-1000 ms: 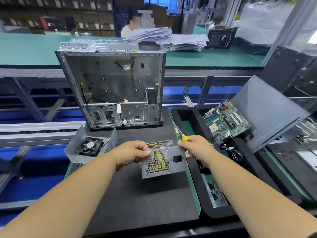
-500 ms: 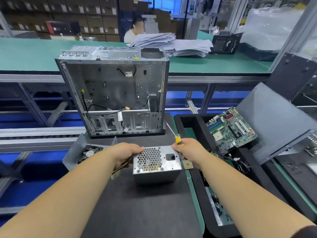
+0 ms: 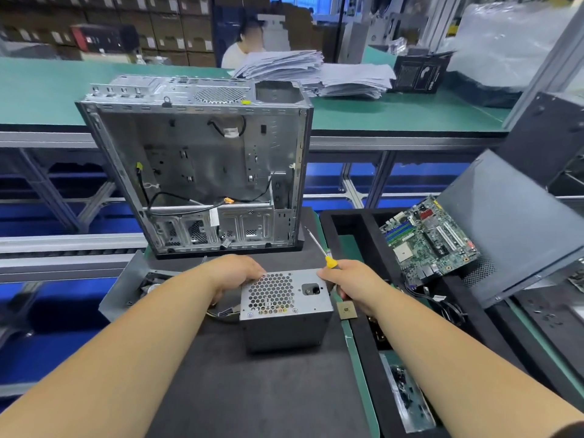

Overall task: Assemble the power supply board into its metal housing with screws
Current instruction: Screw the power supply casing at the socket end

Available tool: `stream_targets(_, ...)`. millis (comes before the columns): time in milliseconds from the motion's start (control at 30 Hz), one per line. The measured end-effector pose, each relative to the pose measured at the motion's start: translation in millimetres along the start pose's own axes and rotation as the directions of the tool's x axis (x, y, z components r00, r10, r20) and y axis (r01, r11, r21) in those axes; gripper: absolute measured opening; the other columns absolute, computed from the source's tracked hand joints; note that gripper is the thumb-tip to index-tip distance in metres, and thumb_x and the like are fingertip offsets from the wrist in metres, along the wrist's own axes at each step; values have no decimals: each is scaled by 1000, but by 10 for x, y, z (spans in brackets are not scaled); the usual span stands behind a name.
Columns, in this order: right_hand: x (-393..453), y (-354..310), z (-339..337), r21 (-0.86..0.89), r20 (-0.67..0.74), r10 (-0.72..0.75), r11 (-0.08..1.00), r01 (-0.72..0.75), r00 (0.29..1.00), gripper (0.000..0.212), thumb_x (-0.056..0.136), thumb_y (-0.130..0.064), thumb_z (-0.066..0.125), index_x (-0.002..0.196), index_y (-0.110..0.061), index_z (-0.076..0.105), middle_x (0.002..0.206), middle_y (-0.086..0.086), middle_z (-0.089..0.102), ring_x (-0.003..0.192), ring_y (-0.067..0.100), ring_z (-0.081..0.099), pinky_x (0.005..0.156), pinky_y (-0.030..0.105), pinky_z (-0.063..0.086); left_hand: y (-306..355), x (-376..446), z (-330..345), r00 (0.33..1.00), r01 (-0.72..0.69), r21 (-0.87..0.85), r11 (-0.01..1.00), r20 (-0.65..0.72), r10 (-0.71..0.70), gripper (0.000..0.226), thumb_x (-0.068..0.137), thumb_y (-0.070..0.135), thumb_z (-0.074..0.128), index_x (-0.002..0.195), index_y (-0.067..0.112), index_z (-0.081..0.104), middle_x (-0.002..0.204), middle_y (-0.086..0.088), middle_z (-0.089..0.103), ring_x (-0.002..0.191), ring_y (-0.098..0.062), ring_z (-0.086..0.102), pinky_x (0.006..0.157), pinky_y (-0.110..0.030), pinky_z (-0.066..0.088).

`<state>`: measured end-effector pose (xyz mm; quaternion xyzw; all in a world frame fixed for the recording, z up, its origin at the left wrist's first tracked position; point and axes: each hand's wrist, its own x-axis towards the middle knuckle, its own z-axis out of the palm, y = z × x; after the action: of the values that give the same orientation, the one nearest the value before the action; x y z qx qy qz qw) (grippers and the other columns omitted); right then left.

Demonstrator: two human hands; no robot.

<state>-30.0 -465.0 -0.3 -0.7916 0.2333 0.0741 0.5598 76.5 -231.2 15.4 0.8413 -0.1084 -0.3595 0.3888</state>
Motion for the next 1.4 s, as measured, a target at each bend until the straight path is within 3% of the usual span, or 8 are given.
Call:
stream_targets(133,-72,17,-65,-3,60,33,999,-33,998,26,90,-34,67,81,-10,67,69,8,65,44,11,39,46,22,33,179,30,137,977,-151,204,967,-117,177,14,92,21,59,103,27,65,104,7,65,94,-10,61,78,-23,45)
stream_targets(267,-151,-2,-83,1,123,61,998,-61,991,19,90,-26,66,82,-9,65,69,9,69,43,13,35,42,21,28,368,54,354,952,-300,288,909,33,304,38,84,31,67,121,33,57,115,11,57,106,-10,57,95,-29,46)
stream_targets(500,-129,-29,-65,54,129,52,997,-59,990,13,87,-8,67,78,-11,59,51,-8,57,41,10,36,44,21,27,458,157,447,956,-279,427,860,206,207,36,87,29,66,121,28,56,91,12,56,76,-7,52,63,-25,40)
stream_targets(667,-115,-20,-57,136,151,111,982,-132,982,13,87,-6,67,79,-12,59,57,-4,60,42,10,37,41,19,31,543,165,369,948,-280,435,856,268,174,28,88,27,66,115,26,60,91,13,59,85,-11,55,77,-29,43)
stream_targets(800,-103,-7,-65,187,174,135,968,-168,975,15,87,-4,68,79,-13,60,57,-4,60,41,8,37,40,18,30,614,169,341,940,-273,429,861,310,143,26,91,22,63,116,16,65,98,5,61,86,-13,54,78,-30,42)
stream_targets(967,-87,11,-64,242,187,157,949,-200,970,16,88,-1,68,80,-12,59,49,-6,53,39,7,36,39,17,32,649,169,316,938,-265,451,852,326,119,31,93,21,61,123,17,63,111,4,60,106,-17,57,99,-37,45)
stream_targets(1200,-63,20,-58,267,182,179,938,-224,967,17,86,0,70,80,-13,61,53,-3,49,40,7,37,40,18,35,615,178,305,934,-265,429,864,337,119,30,93,22,62,123,16,63,116,0,65,108,-21,61,102,-41,46)
stream_targets(1400,-45,54,-33,342,222,213,897,-281,951,16,88,0,67,84,-13,61,56,-3,52,40,6,39,46,21,37,608,170,301,930,-263,406,875,349,117,31,94,19,60,124,15,62,109,1,63,95,-15,57,97,-37,45)
